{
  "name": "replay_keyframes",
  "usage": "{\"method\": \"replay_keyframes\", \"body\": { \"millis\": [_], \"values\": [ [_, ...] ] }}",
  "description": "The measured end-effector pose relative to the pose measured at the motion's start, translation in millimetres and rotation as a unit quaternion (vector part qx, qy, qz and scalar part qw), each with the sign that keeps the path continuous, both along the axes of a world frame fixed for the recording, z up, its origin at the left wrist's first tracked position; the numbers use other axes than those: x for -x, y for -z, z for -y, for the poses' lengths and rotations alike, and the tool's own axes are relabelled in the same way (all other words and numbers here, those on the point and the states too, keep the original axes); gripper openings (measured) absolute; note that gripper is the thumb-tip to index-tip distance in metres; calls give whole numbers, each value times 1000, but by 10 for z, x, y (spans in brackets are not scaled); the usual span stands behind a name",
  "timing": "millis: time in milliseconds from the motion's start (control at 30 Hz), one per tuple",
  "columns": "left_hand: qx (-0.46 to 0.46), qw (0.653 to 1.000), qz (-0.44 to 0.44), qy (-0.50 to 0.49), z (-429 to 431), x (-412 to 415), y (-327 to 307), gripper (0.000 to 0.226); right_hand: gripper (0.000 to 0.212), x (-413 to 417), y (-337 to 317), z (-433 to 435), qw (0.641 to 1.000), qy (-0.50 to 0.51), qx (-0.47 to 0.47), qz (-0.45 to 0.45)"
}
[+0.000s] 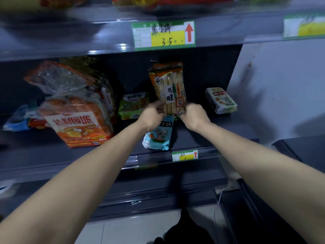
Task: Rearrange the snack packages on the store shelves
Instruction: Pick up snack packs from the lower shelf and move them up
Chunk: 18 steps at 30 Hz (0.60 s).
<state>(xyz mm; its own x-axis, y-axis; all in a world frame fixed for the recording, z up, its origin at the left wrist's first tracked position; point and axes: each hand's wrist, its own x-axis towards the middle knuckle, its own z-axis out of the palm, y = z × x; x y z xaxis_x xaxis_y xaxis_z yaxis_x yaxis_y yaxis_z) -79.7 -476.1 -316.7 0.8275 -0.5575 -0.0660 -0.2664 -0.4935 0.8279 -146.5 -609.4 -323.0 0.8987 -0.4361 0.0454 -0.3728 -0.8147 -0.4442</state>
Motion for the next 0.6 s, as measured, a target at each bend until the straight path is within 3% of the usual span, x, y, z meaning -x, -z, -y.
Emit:
{"method": "replay_keyframes", "body": {
  "millis": [267,600],
  "values": [
    [-83,983,135,93,-646,637,-436,47,34,768,-539,-647,997,-27,77,-10],
    [-54,942,285,167,-1148,1302,-1281,42,33,1565,-1363,-1220,981,5,191,29]
  ]
}}
